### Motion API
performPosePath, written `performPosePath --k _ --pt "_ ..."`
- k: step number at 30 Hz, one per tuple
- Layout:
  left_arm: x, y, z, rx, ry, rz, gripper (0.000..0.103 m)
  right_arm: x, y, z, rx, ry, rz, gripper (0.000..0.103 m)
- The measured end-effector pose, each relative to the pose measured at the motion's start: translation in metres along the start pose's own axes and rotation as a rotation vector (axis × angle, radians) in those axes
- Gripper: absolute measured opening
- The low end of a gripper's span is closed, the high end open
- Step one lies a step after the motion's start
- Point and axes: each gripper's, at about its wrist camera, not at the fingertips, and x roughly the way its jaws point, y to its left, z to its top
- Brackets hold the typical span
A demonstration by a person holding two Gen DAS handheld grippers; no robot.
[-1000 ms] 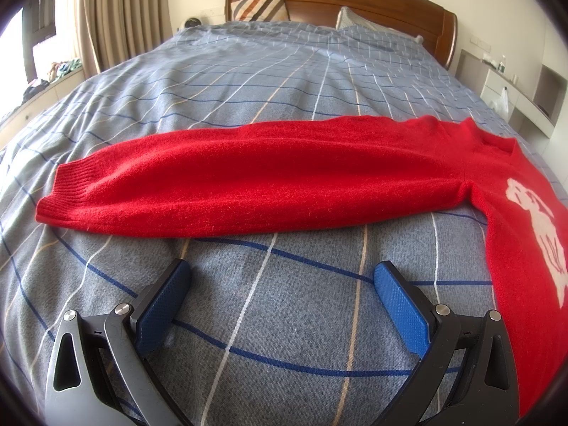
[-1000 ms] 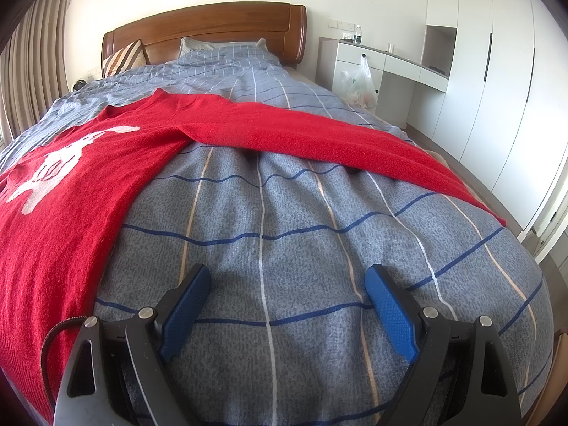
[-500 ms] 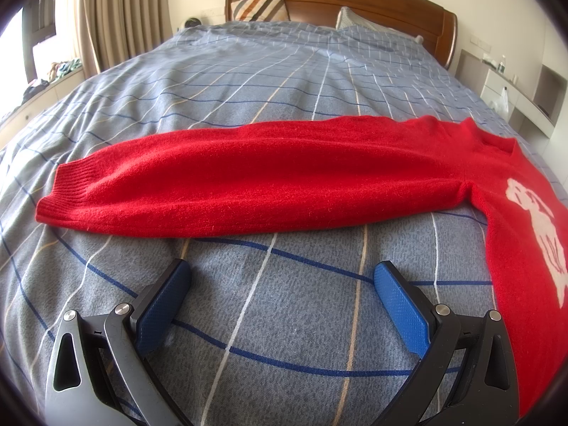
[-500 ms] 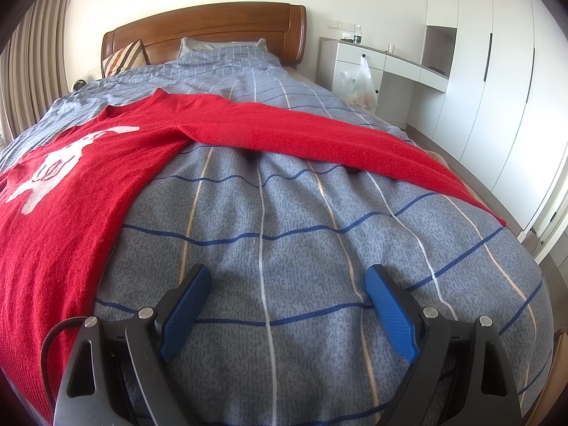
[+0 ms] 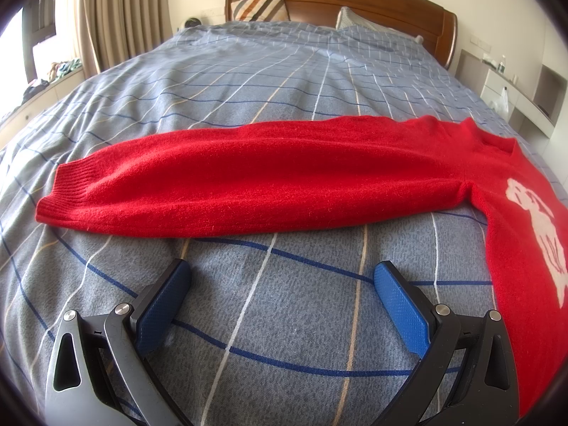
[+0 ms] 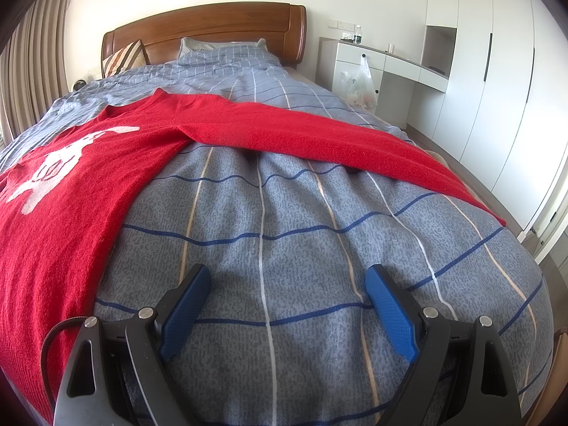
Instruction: Fold small clothes
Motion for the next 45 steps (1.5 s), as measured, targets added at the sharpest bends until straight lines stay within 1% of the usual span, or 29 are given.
performPosePath --k 17,19,20,21,23,25,27,28,30,31,32,33,34,36,38,39,42,43,44,45 --pt "0.000 0.000 0.000 0.000 0.000 0.000 0.103 0.000 -0.001 0.001 0.002 0.005 0.005 0.088" --pt "0.000 0.000 0.000 0.000 0.000 0.000 0.103 -0.003 -0.004 0.005 0.009 0.021 0.023 0.088" --pt "0.000 0.000 0.000 0.000 0.000 0.000 0.103 -0.008 -0.007 0.007 0.029 0.023 0.051 0.088" --pt "0.000 0.000 0.000 0.000 0.000 0.000 0.103 -0.014 -0.014 0.011 0.065 0.016 0.100 0.088" --pt "0.000 0.000 0.000 0.000 0.000 0.000 0.103 -0.030 -0.038 0.021 0.176 -0.020 0.214 0.087" --pt "0.000 0.000 0.000 0.000 0.000 0.000 0.103 -0.041 -0.074 0.030 0.315 -0.046 0.286 0.088" --pt "0.000 0.000 0.000 0.000 0.000 0.000 0.103 -0.043 -0.121 0.036 0.513 -0.043 0.348 0.088" --pt "0.000 0.000 0.000 0.000 0.000 0.000 0.103 -0.040 -0.142 0.034 0.621 -0.032 0.363 0.088" --pt "0.000 0.000 0.000 0.000 0.000 0.000 0.103 -0.026 -0.193 0.022 0.896 0.005 0.383 0.088" --pt "0.000 0.000 0.000 0.000 0.000 0.000 0.103 -0.017 -0.211 0.016 1.007 0.017 0.405 0.085" --pt "0.000 0.000 0.000 0.000 0.000 0.000 0.103 -0.007 -0.227 0.011 1.108 0.026 0.435 0.081" --pt "0.000 0.000 0.000 0.000 0.000 0.000 0.103 0.003 -0.239 0.008 1.173 0.034 0.462 0.081" --pt "0.000 0.000 0.000 -0.001 0.000 0.000 0.103 0.014 -0.249 0.008 1.216 0.051 0.472 0.081" --pt "0.000 0.000 0.000 0.000 0.000 0.000 0.103 0.031 -0.262 0.005 1.298 0.093 0.441 0.077" --pt "0.000 0.000 0.000 0.000 0.000 0.000 0.103 0.049 -0.271 -0.001 1.388 0.125 0.466 0.076" --pt "0.000 0.000 0.000 0.000 0.000 0.000 0.103 0.056 -0.273 -0.001 1.405 0.136 0.477 0.076" --pt "0.000 0.000 0.000 -0.001 0.000 0.000 0.103 0.070 -0.282 0.005 1.400 0.106 0.522 0.075" --pt "0.001 0.000 0.000 0.000 0.000 0.000 0.103 0.075 -0.283 0.006 1.393 0.102 0.530 0.070" --pt "0.000 0.000 0.000 -0.001 -0.001 0.000 0.103 0.078 -0.283 0.007 1.382 0.103 0.537 0.062" --pt "0.001 0.000 0.000 -0.001 0.000 0.000 0.103 0.082 -0.281 0.009 1.364 0.106 0.549 0.057"
